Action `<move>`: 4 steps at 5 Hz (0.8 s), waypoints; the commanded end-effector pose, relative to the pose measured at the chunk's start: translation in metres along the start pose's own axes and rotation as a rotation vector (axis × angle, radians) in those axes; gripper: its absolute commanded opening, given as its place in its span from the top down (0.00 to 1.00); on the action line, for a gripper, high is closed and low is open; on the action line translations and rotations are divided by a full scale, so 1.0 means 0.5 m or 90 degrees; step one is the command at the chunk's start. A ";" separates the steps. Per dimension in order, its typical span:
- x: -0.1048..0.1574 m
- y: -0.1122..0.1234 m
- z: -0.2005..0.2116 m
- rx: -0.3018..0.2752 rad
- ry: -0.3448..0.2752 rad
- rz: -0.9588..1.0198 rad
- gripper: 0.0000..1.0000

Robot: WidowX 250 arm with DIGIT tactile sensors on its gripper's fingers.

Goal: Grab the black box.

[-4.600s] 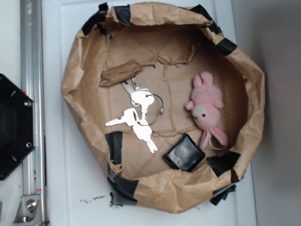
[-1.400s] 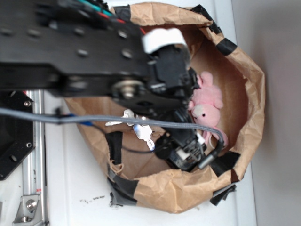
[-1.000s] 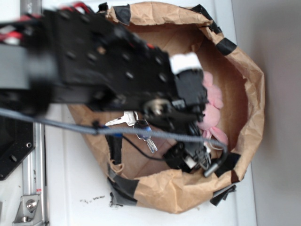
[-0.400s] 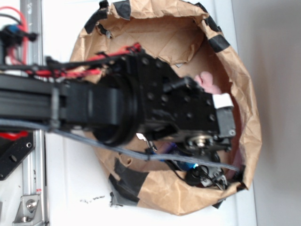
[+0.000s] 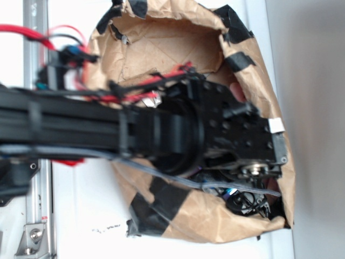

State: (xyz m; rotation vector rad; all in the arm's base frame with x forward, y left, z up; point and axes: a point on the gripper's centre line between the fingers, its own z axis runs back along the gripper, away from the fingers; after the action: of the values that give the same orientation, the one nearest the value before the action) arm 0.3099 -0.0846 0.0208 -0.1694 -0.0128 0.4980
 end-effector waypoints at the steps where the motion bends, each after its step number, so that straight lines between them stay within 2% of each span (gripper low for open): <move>1: -0.036 -0.008 0.021 0.025 -0.013 -0.048 1.00; 2: -0.032 0.023 0.088 0.040 -0.073 -0.065 1.00; 3: -0.003 0.092 0.198 0.056 -0.207 -0.064 1.00; 4: 0.021 0.133 0.269 0.081 -0.249 -0.067 1.00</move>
State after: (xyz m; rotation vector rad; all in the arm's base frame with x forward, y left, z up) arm 0.2772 -0.0051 0.1253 0.0746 -0.3044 0.4012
